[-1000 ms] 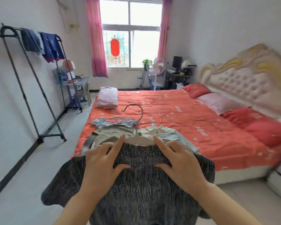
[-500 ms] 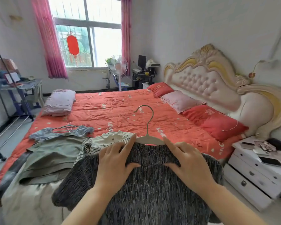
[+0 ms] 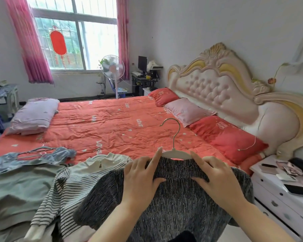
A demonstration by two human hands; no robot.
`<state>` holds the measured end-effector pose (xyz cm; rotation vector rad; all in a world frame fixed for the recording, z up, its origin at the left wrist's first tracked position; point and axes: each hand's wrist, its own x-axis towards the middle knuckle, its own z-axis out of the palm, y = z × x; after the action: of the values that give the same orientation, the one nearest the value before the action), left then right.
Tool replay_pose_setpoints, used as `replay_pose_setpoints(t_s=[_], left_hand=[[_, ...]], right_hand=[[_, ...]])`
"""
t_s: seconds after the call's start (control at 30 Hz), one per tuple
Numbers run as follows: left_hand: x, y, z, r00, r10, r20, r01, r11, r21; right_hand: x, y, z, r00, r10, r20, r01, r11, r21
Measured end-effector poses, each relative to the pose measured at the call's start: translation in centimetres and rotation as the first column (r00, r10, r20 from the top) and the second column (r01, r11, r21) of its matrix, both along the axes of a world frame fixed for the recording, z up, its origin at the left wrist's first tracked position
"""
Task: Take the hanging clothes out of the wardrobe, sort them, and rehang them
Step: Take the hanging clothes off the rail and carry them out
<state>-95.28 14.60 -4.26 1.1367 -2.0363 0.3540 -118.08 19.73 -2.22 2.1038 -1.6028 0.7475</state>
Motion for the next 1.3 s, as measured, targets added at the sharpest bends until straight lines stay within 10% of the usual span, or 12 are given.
replay_pose_setpoints(t_s=[0.87,1.3], left_hand=[[-12.5,-36.8,-8.9,0.993,0.119,0.009,-0.105,0.842,0.529],[-10.7,-49.5,-15.4,0.877,0.349,0.331,-0.465,0.445,0.765]], right_hand=[[-12.5,-40.7,-9.6,0.983,0.104,0.15,-0.159,0.889,0.429],[-7.2,-59.0,-20.3,0.998,-0.023,0.051,-0.027,0.603,0.797]])
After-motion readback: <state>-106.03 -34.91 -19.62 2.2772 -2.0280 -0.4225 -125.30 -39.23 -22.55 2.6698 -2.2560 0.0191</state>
